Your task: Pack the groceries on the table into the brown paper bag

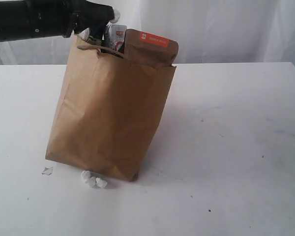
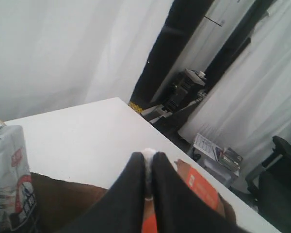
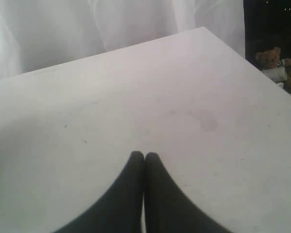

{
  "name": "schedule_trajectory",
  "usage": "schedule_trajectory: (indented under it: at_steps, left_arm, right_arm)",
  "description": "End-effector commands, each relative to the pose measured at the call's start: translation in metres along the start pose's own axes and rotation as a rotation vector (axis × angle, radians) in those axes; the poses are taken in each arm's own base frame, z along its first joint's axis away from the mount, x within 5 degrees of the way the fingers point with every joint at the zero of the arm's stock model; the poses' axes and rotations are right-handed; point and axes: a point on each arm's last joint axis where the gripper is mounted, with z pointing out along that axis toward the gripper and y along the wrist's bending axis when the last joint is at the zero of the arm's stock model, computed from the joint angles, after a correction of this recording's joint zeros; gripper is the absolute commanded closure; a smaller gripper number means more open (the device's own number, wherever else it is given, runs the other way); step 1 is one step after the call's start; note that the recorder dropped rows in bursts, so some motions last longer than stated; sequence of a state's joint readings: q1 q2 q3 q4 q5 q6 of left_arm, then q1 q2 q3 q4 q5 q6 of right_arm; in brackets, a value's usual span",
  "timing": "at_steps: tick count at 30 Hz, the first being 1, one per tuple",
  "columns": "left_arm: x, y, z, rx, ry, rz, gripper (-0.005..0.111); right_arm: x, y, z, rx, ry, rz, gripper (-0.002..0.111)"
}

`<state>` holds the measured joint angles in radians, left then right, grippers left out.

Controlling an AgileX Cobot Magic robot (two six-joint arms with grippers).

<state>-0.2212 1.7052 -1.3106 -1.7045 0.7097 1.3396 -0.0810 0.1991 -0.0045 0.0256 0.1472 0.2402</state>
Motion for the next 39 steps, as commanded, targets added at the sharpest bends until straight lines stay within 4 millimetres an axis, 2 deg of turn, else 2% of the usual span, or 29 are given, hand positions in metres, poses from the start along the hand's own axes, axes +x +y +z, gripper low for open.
schedule_trajectory:
  at_steps: [1, 5, 7, 9, 13, 16, 21, 24, 27, 32, 39]
  left_arm:
    - [0.005, -0.005, 0.000, 0.042, 0.072, 0.018, 0.073]
    - [0.010, -0.004, -0.001, 0.031, 0.127, 0.008, 0.050]
    - [0.011, -0.004, -0.001, 0.028, 0.143, 0.020, 0.042]
    - [0.014, -0.005, -0.001, 0.040, 0.174, 0.041, 0.038]
    - [0.020, -0.012, -0.004, 0.117, 0.245, 0.078, 0.039]
    - [0.020, -0.019, -0.011, 0.107, 0.311, 0.169, 0.042]
    - [-0.002, -0.027, -0.031, -0.133, 0.331, 0.404, 0.055]
    - [-0.024, -0.040, -0.049, -0.300, 0.283, 0.508, 0.076]
    - [-0.043, -0.061, -0.068, -0.399, 0.200, 0.513, 0.104]
    - [-0.057, -0.083, -0.084, -0.437, 0.097, 0.452, 0.107]
    - [-0.049, -0.095, -0.095, -0.454, 0.156, 0.202, 0.107]
  right_arm:
    - [0.001, 0.000, 0.000, -0.004, 0.002, 0.003, 0.108]
    - [0.001, 0.000, 0.000, -0.004, 0.002, 0.003, 0.108]
    - [0.001, 0.000, 0.000, -0.004, 0.002, 0.003, 0.108]
    - [0.001, 0.000, 0.000, -0.004, 0.002, 0.003, 0.108]
    - [0.001, 0.000, 0.000, -0.004, 0.002, 0.003, 0.108]
    - [0.001, 0.000, 0.000, -0.004, 0.002, 0.003, 0.108]
    - [0.001, 0.000, 0.000, -0.004, 0.002, 0.003, 0.108]
    - [0.001, 0.000, 0.000, -0.004, 0.002, 0.003, 0.108]
    - [0.001, 0.000, 0.000, -0.004, 0.002, 0.003, 0.108]
    - [0.001, 0.000, 0.000, -0.004, 0.002, 0.003, 0.108]
    - [0.001, 0.000, 0.000, -0.004, 0.002, 0.003, 0.108]
